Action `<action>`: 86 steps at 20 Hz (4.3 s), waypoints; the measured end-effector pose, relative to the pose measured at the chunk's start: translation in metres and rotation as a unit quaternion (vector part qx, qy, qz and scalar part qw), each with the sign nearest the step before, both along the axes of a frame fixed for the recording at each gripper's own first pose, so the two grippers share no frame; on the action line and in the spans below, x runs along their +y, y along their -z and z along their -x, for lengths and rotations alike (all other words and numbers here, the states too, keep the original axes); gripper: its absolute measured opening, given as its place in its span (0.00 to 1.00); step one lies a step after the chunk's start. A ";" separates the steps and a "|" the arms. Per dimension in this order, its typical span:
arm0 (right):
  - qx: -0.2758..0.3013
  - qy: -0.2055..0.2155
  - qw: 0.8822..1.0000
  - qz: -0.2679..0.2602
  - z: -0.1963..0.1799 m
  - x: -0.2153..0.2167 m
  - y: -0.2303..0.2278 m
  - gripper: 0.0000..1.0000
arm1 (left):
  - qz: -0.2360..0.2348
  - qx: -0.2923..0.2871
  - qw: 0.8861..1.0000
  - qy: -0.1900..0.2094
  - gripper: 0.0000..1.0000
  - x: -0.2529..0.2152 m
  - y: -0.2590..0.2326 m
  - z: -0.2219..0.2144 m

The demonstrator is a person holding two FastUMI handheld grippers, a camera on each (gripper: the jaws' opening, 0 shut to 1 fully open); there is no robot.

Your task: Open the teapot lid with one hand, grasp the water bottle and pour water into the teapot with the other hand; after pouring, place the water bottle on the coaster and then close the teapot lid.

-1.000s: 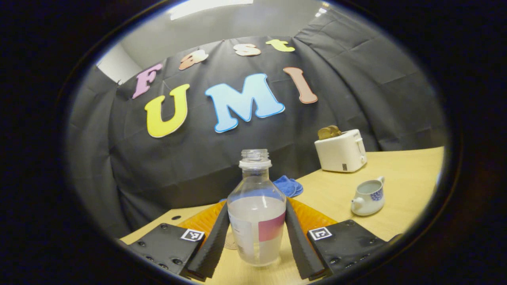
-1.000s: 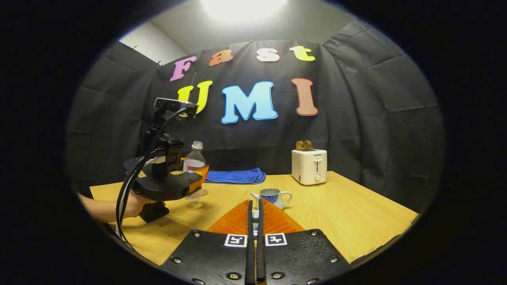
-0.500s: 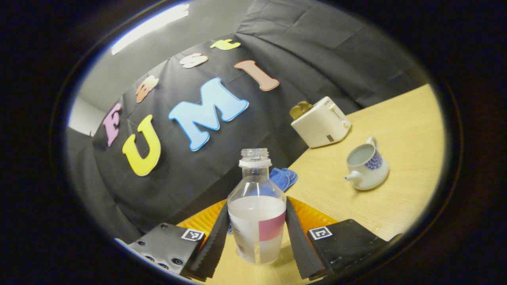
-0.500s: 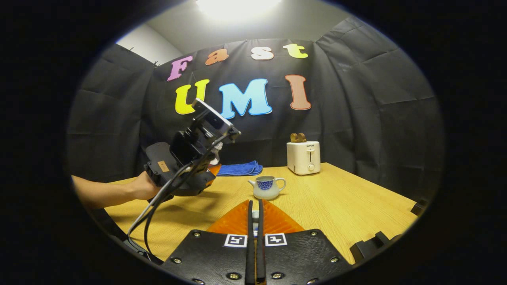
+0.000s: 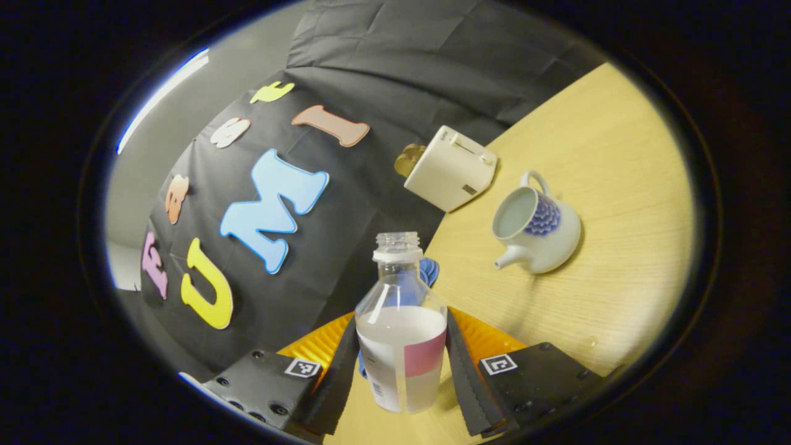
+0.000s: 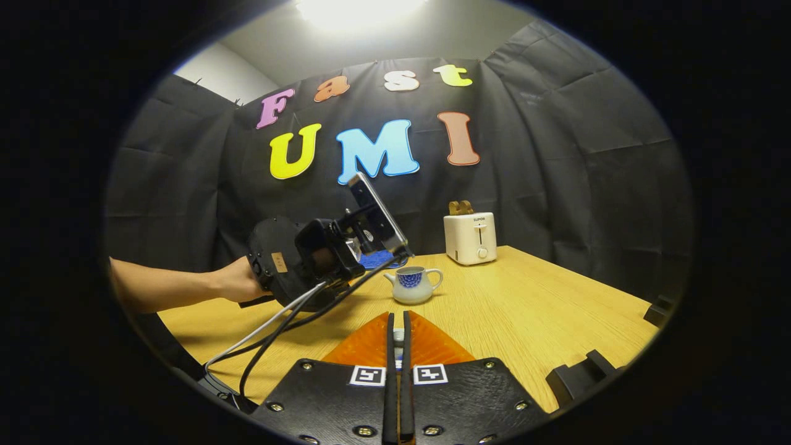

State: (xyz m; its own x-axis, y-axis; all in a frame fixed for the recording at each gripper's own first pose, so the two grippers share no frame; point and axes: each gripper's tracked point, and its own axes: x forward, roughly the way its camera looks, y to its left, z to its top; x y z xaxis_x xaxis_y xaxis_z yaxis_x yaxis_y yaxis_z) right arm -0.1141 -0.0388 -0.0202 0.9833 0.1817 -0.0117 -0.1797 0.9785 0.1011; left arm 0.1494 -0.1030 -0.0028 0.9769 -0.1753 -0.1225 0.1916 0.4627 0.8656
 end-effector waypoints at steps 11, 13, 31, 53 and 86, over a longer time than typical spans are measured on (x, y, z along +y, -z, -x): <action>0.011 0.006 1.000 -0.012 -0.002 -0.010 0.005 0.02 | -0.125 0.011 0.992 0.022 0.85 -0.030 0.016 -0.008; 0.010 0.006 1.000 -0.012 -0.001 -0.011 0.005 0.02 | -0.143 0.010 0.989 0.023 0.85 -0.031 0.016 -0.010; 0.012 0.009 1.000 -0.017 0.000 -0.018 0.004 0.02 | -0.297 0.009 0.954 0.037 0.85 -0.039 0.008 -0.010; 0.021 0.011 0.999 -0.022 0.000 -0.022 0.007 0.02 | -0.423 -0.005 0.905 0.051 0.85 -0.043 -0.002 -0.015; 0.024 0.016 0.999 -0.024 0.001 -0.028 0.008 0.02 | -0.529 -0.053 0.843 0.078 0.85 -0.064 -0.020 -0.012</action>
